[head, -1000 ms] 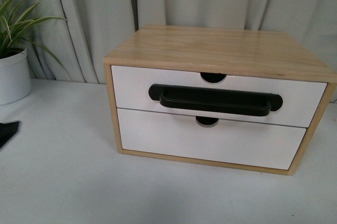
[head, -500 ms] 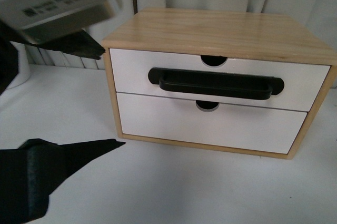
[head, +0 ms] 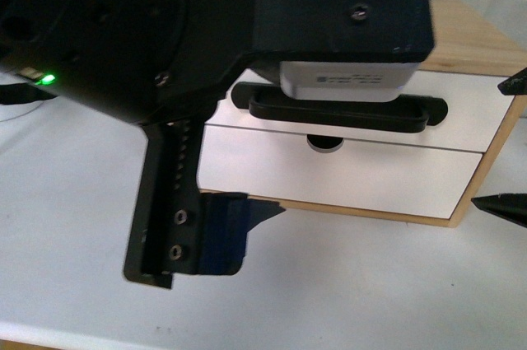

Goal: Pull drawer

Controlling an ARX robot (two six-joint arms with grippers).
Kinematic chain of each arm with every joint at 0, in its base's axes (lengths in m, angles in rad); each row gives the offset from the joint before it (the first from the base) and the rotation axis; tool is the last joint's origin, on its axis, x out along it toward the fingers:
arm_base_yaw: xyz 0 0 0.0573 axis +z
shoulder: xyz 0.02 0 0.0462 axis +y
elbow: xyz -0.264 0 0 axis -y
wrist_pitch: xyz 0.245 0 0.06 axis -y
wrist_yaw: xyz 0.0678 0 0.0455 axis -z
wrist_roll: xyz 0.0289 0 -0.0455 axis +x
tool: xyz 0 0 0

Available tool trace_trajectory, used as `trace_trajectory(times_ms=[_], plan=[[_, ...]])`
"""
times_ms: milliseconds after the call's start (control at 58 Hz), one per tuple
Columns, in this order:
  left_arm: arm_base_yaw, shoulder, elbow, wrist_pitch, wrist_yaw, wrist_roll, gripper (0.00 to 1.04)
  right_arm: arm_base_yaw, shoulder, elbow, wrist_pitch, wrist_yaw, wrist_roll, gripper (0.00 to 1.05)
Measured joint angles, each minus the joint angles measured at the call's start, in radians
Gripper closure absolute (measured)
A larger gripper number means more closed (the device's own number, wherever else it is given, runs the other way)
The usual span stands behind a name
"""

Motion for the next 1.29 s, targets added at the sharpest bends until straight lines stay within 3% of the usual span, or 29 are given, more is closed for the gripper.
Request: trace_trajectory(times_ms=[362,672,1293], plan=[[-0.016,0.186,0.161,-0.03,-0.015,0.022,0.06,-0.023,0.059,0.012,0.048,-0.042,-0.015,0.09],[0.024,0.303,0.251,-0.026,-0.042,0.053,0.06,-0.041,0.081,0.012,0.08,-0.071,-0.014,0.09],[0.074,0.36,0.269,-0.049,-0.08,0.154,0.06,0.008,0.126,0.031,0.095,-0.059,-0.01,0.09]])
